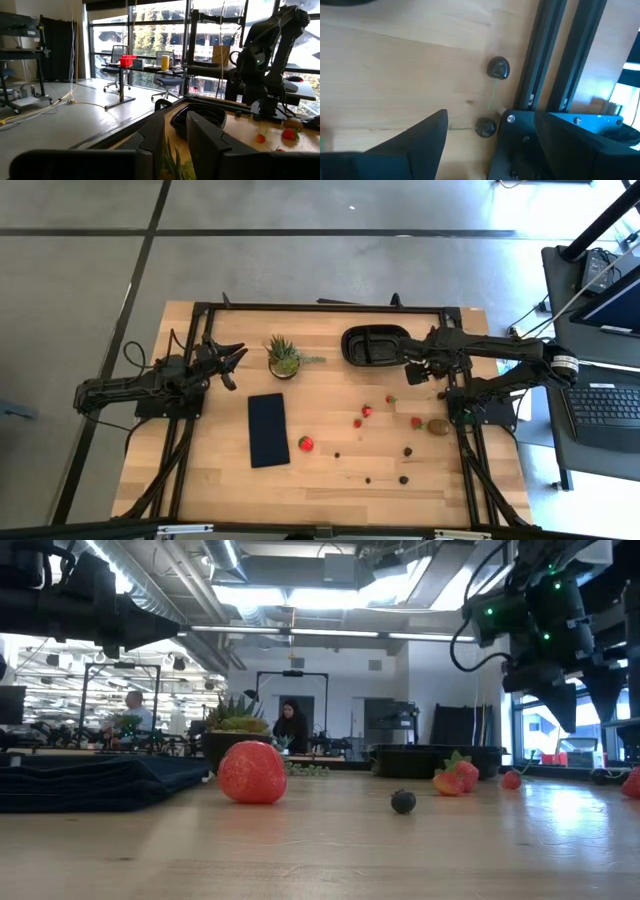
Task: Pick and placing Produce into tupperware
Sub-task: Put the top black cherry into the black container
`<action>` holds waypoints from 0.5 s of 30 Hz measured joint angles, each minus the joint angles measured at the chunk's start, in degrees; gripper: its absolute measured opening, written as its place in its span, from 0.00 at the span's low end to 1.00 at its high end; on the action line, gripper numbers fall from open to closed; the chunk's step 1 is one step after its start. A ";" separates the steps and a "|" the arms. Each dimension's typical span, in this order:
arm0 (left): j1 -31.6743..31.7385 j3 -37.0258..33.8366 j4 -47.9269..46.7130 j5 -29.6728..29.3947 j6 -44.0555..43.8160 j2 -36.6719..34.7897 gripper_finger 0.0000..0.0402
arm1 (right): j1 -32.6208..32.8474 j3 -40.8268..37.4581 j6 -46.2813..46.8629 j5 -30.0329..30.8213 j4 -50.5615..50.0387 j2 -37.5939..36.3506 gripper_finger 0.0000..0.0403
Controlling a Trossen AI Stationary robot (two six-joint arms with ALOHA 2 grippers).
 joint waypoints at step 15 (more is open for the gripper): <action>0.02 0.00 0.00 0.02 -0.09 0.02 0.18 | -3.17 -1.85 -1.82 1.92 3.67 0.02 0.74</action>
